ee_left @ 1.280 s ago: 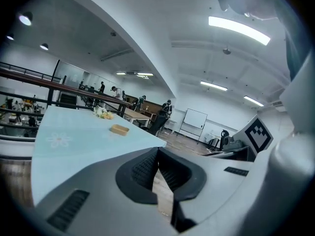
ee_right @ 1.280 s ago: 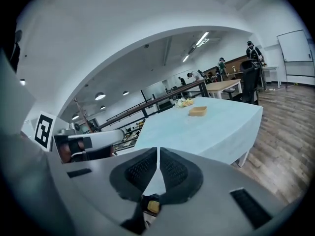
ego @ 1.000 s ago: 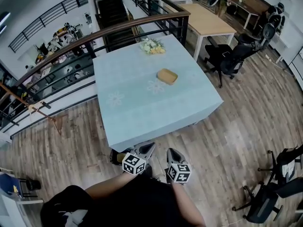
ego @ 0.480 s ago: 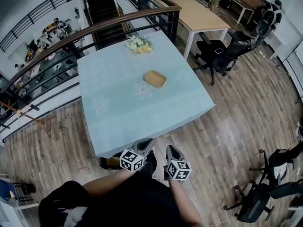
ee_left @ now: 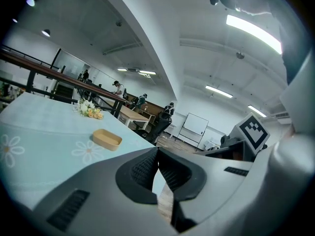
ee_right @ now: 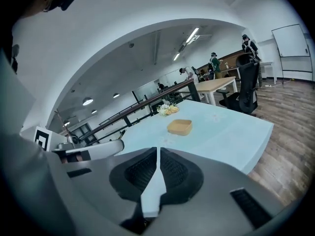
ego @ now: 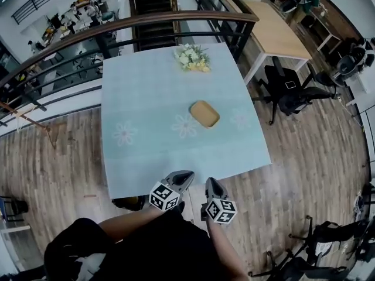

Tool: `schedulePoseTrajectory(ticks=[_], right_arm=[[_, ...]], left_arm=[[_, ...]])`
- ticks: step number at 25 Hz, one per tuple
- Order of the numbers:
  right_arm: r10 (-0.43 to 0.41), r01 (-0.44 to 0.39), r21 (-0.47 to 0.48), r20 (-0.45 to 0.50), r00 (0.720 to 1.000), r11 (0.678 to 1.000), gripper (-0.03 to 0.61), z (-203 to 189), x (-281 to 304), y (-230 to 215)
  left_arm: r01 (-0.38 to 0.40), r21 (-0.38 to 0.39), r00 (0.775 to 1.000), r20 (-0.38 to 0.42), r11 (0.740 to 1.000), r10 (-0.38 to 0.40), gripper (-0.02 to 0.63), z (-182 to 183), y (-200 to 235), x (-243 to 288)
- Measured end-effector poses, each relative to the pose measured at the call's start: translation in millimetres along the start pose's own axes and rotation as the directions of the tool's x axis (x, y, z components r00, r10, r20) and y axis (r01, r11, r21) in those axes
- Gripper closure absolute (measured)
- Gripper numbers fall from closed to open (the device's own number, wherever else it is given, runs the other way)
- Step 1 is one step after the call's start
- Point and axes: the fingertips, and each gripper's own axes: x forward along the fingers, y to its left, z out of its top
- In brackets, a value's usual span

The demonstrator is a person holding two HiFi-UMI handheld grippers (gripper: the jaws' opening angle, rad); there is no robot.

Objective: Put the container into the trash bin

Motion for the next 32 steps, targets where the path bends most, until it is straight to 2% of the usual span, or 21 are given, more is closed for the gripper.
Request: schedulePoseTrajectory(ticks=[7, 9, 12, 18, 24, 29, 30, 32], right_arm=[[-0.057, 0.058, 0.032, -0.031, 0.998, 0.998, 0.534, 29.7, 45.0, -21.2], [-0.08, 0.08, -0.002, -0.06, 0.995, 0.997, 0.534, 38.2, 55.1, -27.6], [-0.088, 0.085, -0.052, -0.065, 0.994, 0.995, 0.534, 55.3, 71.8, -31.9], [-0.091, 0.087, -0.059, -0.059, 0.994, 0.994, 0.534, 75.6, 111.2, -51.6], [-0.062, 0.06, -0.023, -0.103, 0.993, 0.998, 0.533, 85.4, 154.6, -72.4], [-0.07, 0.072, 0.01, -0.14, 0.988, 0.997, 0.532, 92.0, 195.3, -101.6], [-0.071, 0.075, 0.018, -0.151, 0.986, 0.997, 0.527, 91.4, 204.0, -109.4], [-0.072, 0.078, 0.029, -0.172, 0.982, 0.997, 0.469, 89.5, 218.4, -124.5]], left_arm=[[0.005, -0.024, 1.0, 0.031, 1.0, -0.004, 0.6, 32.5, 40.6, 26.6], [-0.008, -0.021, 0.999, 0.048, 1.0, 0.009, 0.6, 43.0, 46.5, 31.8], [-0.04, -0.021, 0.997, 0.059, 0.999, 0.041, 0.6, 51.1, 58.6, 37.0], [-0.109, -0.066, 0.99, 0.078, 0.992, 0.114, 0.6, 54.6, 80.0, 49.9], [-0.171, -0.059, 0.982, 0.065, 0.984, 0.175, 0.6, 67.2, 91.5, 69.6], [-0.246, -0.07, 0.967, 0.046, 0.967, 0.249, 0.6, 78.3, 103.6, 86.5], [-0.268, -0.077, 0.962, 0.03, 0.96, 0.271, 0.6, 77.0, 107.4, 91.3], [-0.302, -0.1, 0.953, 0.006, 0.948, 0.304, 0.6, 74.3, 110.7, 101.0]])
